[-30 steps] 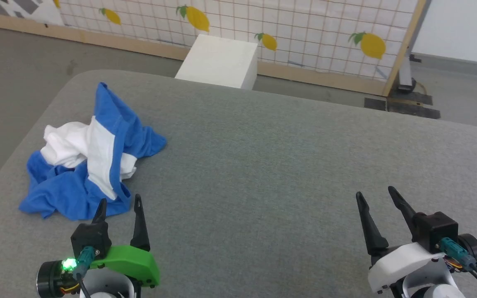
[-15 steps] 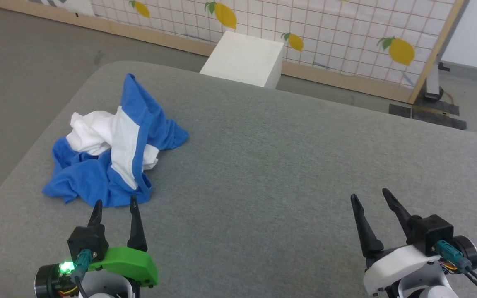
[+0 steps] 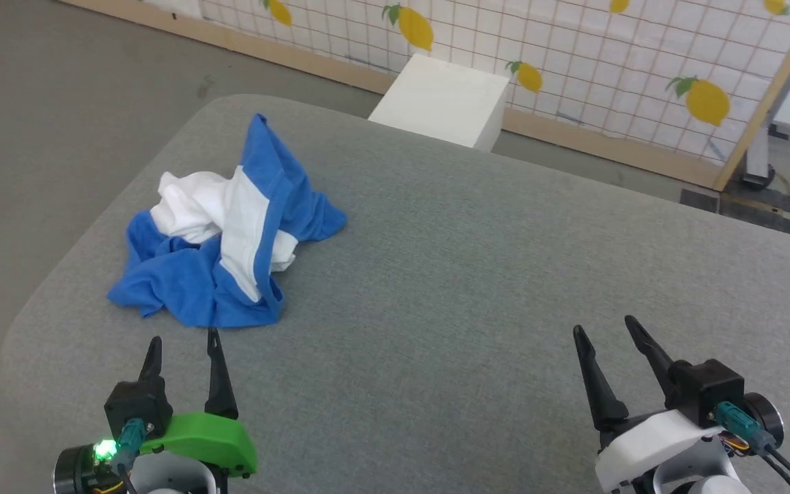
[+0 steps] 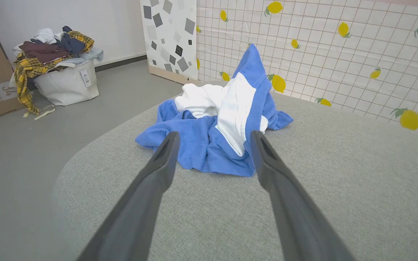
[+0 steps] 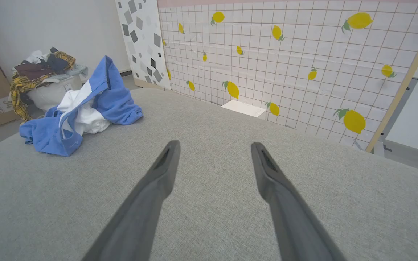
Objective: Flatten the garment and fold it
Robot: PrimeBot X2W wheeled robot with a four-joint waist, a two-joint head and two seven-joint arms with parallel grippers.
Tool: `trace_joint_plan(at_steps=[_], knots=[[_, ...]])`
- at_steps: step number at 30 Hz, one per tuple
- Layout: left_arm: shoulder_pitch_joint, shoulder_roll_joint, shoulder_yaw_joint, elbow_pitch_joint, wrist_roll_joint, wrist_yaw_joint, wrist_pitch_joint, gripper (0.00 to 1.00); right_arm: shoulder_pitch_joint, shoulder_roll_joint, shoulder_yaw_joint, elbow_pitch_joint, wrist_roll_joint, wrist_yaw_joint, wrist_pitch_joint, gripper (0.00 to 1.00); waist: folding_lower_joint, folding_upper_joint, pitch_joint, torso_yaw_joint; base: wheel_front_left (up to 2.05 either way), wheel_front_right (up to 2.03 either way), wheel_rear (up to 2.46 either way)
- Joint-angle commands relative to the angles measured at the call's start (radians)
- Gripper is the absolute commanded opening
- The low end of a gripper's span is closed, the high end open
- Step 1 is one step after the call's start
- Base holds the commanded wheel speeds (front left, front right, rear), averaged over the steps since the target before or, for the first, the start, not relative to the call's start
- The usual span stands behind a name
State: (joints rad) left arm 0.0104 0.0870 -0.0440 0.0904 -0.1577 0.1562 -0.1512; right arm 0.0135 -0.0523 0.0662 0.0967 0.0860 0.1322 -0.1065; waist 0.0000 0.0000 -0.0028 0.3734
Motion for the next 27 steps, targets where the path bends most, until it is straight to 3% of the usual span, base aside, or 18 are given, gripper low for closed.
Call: trace_joint_plan(at_steps=[1,27], knots=[[0.001,0.005,-0.003,0.006,-0.01,0.009,-0.01,1.0,-0.018,0.001,0.004,0.006,0.009,-0.001,-0.011,1.0,0.0,0.0,0.001,0.015,0.0,0.0,0.0],[-0.009,0.012,-0.022,0.046,-0.081,0.075,-0.069,1.0,-0.032,0.002,0.02,0.038,0.038,-0.001,-0.049,1.0,0.0,0.0,0.017,0.144,0.0,0.0,0.0]])
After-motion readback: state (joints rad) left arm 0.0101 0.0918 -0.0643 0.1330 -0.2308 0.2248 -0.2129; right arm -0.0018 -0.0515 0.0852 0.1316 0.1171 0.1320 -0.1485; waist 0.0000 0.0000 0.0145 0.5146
